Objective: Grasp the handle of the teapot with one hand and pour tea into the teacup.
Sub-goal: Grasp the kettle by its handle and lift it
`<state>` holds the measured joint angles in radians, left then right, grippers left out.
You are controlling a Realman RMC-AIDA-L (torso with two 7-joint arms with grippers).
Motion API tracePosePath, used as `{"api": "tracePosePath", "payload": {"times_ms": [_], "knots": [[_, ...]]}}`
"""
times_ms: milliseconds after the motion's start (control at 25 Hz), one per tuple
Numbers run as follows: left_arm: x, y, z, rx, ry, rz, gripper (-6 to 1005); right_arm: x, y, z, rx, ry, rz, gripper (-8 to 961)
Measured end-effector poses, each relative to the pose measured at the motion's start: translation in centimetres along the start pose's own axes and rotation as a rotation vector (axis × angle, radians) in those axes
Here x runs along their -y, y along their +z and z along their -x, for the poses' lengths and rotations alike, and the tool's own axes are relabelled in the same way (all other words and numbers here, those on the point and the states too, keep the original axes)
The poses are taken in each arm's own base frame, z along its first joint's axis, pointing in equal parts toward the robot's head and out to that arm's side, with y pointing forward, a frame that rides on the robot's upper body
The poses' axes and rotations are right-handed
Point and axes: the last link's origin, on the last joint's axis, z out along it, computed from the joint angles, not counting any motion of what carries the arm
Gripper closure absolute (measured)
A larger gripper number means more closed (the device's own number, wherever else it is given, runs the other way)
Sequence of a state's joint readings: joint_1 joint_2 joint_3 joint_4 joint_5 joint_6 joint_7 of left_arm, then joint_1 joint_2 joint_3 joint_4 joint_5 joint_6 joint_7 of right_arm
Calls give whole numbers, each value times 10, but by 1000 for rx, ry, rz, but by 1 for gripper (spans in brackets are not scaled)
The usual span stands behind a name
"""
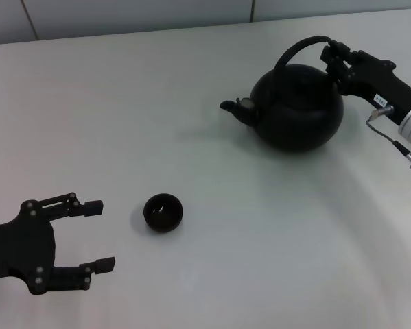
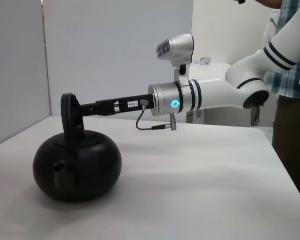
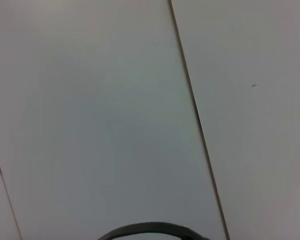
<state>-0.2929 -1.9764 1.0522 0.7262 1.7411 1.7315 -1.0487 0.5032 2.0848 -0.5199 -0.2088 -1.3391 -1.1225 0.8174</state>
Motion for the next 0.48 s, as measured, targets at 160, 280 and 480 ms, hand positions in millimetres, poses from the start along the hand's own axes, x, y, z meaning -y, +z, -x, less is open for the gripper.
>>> {"api": "tracePosePath", "payload": {"times_ms": [160,280,480], "knots": [[0,0,0,1,1,0,173,0,-1,-1,-1,1,-2,661],[1,-1,0,2,1,-1,173,0,-2,-1,1,2,0,791],[1,-1,-1,3,3,-1,173,-2,-2,2,18,-1,17,799]]}}
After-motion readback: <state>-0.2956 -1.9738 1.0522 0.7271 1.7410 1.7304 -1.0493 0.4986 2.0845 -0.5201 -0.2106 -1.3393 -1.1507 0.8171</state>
